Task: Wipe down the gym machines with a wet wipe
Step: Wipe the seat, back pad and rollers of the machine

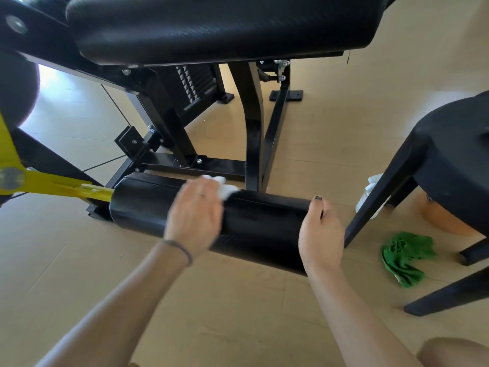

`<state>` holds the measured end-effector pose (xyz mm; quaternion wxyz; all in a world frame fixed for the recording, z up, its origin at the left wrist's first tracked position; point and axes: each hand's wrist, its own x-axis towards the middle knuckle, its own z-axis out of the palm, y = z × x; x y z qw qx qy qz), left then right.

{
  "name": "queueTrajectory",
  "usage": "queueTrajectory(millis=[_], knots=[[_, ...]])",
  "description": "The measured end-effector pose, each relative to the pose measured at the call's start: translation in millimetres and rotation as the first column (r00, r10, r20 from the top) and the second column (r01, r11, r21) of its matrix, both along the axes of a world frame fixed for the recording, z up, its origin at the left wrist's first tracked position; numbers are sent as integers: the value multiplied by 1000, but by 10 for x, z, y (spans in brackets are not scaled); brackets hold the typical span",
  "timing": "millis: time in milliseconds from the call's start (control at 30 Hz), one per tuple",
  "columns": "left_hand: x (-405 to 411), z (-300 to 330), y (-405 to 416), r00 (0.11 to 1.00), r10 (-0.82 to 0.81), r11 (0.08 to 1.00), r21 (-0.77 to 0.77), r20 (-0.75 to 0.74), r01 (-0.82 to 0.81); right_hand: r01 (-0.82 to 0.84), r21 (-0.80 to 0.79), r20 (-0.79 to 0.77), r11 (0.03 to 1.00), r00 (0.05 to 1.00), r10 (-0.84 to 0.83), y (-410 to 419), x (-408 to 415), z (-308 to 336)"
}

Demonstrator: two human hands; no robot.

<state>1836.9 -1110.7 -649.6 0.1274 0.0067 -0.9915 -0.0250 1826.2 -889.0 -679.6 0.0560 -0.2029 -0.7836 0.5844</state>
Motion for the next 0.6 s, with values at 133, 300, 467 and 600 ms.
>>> queueTrajectory(millis=[133,300,467,600], knots=[[209,-48,529,958,-278,956,-78,74,284,6,-46,8,999,1000,-5,13,15,-11],[-41,22,-854,993,93,977,-199,80,-75,-28,-36,28,999,999,29,22,38,7],[-111,2,-937,929,361,930,-106,80,-352,-23,-40,14,999,1000,23,15,47,21],[-37,-2,411,992,-115,988,-95,56,120,23,-126,0,992,1000,-24,34,58,47]])
